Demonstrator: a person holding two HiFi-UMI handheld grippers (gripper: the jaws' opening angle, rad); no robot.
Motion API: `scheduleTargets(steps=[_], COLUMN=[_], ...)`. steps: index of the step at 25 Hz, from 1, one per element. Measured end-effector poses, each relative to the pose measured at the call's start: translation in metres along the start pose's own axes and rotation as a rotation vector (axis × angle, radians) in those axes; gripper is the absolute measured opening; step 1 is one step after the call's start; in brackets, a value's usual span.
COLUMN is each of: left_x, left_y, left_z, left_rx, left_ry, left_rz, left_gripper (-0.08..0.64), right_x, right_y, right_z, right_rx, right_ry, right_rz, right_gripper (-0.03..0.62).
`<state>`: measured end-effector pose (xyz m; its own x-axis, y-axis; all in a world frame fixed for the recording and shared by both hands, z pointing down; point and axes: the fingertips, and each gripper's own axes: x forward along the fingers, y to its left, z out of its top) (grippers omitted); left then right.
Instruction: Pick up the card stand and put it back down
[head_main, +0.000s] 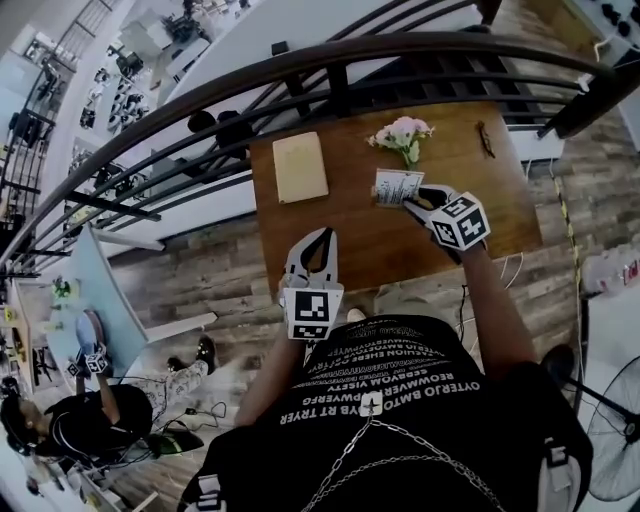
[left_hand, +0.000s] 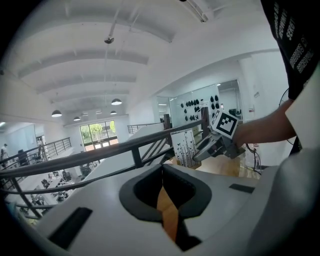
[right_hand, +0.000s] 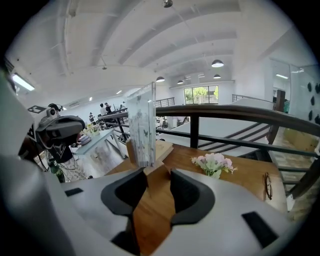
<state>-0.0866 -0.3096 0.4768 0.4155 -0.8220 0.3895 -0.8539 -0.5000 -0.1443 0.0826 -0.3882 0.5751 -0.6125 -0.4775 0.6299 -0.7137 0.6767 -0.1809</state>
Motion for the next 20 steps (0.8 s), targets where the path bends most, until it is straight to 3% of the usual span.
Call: scheduleTargets(steps=[20], left_x=[0.084], left_y=[0.004], left_z=[-0.014], left_rx=[-0.03], left_ry=[0.149], left_rz=[-0.007], left_gripper=[0.028], right_x=[0.114], right_y=[-0.049], right_z=[-0.109], right_rx=[0.01], right_ry=[0.163], right_rz=[0.071], right_gripper=[0.161])
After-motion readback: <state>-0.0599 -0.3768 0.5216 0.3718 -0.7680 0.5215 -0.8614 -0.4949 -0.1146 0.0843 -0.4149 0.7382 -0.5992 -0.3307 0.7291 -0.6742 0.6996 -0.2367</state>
